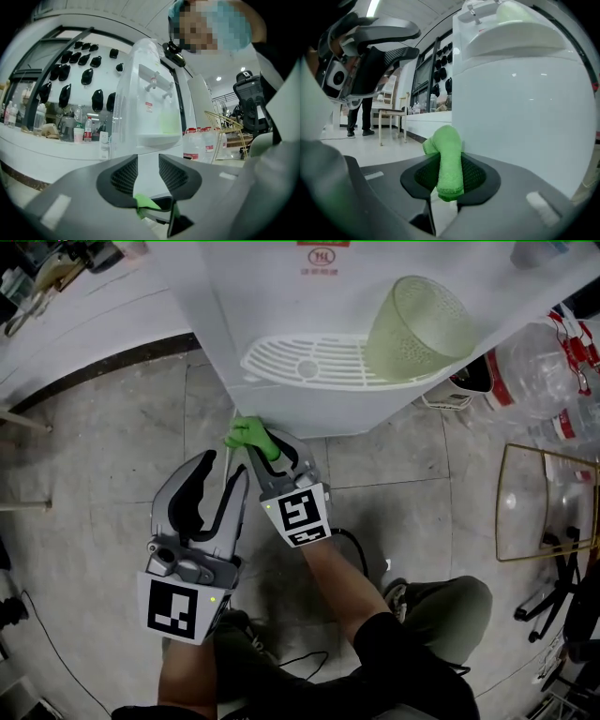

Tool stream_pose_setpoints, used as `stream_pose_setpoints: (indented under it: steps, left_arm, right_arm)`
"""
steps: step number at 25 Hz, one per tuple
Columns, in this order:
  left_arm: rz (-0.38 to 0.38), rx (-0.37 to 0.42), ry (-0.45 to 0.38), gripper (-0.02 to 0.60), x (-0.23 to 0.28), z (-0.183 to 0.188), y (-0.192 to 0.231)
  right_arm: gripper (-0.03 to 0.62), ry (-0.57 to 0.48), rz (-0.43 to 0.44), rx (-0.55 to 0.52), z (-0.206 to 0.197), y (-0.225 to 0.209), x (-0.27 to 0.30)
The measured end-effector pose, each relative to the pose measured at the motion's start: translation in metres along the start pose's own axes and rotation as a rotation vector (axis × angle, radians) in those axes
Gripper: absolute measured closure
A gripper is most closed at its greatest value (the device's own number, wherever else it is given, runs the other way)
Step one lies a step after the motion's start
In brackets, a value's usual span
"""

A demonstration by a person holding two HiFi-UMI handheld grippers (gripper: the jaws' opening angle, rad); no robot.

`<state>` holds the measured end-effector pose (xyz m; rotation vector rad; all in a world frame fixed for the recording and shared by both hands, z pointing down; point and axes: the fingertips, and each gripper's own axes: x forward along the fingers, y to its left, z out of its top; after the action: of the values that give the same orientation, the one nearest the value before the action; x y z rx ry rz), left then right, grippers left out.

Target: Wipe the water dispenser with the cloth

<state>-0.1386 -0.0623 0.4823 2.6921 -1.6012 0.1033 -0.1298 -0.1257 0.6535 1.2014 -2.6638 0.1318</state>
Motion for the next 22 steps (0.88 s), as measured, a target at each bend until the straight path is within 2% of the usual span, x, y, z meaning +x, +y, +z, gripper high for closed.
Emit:
stream_pose_setpoints:
  steps: [5,10,15,22]
  left_arm:
    - [0.003,-0.019,-0.006,0.469,0.000,0.000,0.001]
    - [-0.023,-0.023,-0.020,0.469,0.016,0.001,-0.012]
    - [-0.068,-0.006,0.009,0.469,0.033,-0.008,-0.038]
    - [-0.084,0.001,0.035,0.469,0.046,-0.016,-0.054]
  right_arm:
    - [0.485,0.023,-0.039,-0.031,-0.012,-0.031,-0.016]
    - [0.485,0.058,-0.178,0.033,-0.037,-0.096,-0.058]
    - [0.485,0.117,-0.295,0.012,-0.063,-0.164,-0.102]
    - [0.485,0.177,-0.443,0.048,-0.088,-0.227,-0.144]
